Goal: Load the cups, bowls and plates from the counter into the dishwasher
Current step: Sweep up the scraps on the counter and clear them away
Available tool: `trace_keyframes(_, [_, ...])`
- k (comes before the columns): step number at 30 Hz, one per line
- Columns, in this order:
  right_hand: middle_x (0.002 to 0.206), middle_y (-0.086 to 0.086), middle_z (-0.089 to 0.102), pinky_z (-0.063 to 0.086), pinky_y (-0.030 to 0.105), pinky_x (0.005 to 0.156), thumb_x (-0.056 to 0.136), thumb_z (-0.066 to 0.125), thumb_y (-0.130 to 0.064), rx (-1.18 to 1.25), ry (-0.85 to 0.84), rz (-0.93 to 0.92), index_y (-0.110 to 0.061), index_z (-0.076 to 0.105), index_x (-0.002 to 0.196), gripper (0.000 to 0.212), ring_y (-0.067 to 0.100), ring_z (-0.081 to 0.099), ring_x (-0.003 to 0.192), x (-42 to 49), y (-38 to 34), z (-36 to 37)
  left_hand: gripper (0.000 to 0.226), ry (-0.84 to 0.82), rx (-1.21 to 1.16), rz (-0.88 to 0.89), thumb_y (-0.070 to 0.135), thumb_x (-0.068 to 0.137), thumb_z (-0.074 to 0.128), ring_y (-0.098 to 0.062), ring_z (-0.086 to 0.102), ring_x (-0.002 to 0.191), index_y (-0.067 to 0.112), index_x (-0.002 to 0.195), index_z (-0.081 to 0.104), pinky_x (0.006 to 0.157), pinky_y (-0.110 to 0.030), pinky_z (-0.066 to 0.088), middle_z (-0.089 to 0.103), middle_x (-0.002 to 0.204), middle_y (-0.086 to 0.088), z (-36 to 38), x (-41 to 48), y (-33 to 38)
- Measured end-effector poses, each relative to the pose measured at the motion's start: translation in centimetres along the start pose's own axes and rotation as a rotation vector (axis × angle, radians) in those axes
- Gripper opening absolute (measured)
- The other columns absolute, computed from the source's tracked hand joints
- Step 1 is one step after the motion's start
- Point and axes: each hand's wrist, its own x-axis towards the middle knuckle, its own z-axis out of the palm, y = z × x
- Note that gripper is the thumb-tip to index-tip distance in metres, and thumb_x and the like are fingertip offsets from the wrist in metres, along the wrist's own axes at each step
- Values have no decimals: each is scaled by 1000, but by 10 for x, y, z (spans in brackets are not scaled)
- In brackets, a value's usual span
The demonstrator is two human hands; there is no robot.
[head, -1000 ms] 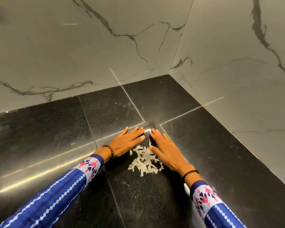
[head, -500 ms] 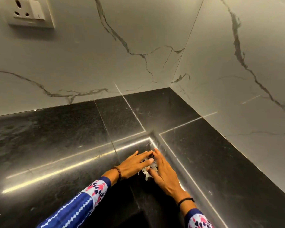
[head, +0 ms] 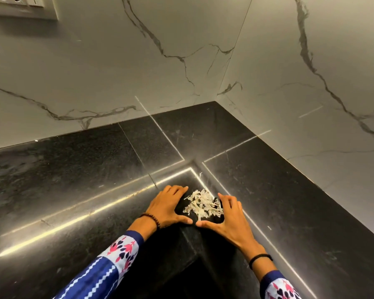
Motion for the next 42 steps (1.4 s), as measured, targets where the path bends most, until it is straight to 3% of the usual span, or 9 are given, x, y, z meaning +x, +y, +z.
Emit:
trace_keyframes(3, [130, -12, 34, 47, 24, 93, 56, 59, -93, -9, -73, 28, -29, 28, 153, 120, 6, 39, 121, 6, -9, 3, 93, -28, -83, 23, 59, 70, 74, -12, 41, 122, 28, 147, 33, 99, -30, 42, 41, 134, 8, -2, 14, 3])
trace_keyframes(7, [124, -9, 35, 47, 21, 93, 74, 68, -73, 42, -121, 18, -25, 36, 149, 94, 7, 47, 112, 10, -19, 8, 73, -28, -175, 55, 46, 77, 72, -10, 48, 107, 31, 142, 41, 89, -30, 47, 44, 119, 8, 1, 23, 9])
trace_keyframes(11, [121, -9, 38, 52, 25, 86, 87, 67, -56, 75, -66, 31, -25, 49, 140, 63, 6, 54, 100, 8, -27, 14, 51, 11, -234, 58, 32, 86, 67, -13, 50, 108, 27, 134, 51, 91, -33, 47, 48, 116, 3, 7, 27, 15])
trace_keyframes(15, [109, -7, 46, 42, 7, 76, 92, 69, -31, 129, 37, 78, -21, 63, 122, 33, -3, 52, 88, 7, -36, 16, 29, 57, -282, 92, 26, 88, 65, -16, 55, 103, 20, 117, 63, 87, -31, 46, 54, 111, -1, 12, 30, 15])
trace_keyframes(19, [99, -1, 52, 42, 4, 67, 91, 70, -14, 199, 151, 144, -14, 69, 105, 14, 0, 55, 77, 4, -46, 18, 19, 112, -288, 108, 18, 88, 64, -18, 60, 97, 19, 106, 69, 84, -33, 49, 59, 104, 0, 16, 33, 14])
trace_keyframes(25, [97, -4, 64, 53, 13, 71, 89, 72, -13, 308, 265, 240, -18, 72, 97, 10, 7, 64, 81, 5, -46, 21, 16, 168, -369, 126, 9, 85, 66, -18, 63, 87, 15, 98, 73, 81, -36, 51, 65, 93, -2, 13, 32, 18])
trace_keyframes(30, [94, -8, 70, 47, 4, 67, 88, 74, -18, 404, 345, 293, -18, 75, 95, 7, -5, 65, 80, -4, -47, 8, 15, 241, -469, 112, 3, 81, 71, -18, 65, 81, 10, 94, 75, 79, -36, 54, 68, 88, -3, 5, 24, 34])
trace_keyframes(42, [91, -10, 74, 55, 12, 74, 88, 75, -21, 555, 416, 233, -22, 76, 95, 7, -1, 70, 83, -90, -52, -20, 12, 328, -546, 151, 5, 80, 75, -6, 64, 77, 9, 91, 77, 73, -11, 51, 67, 85, 5, -15, -49, 98])
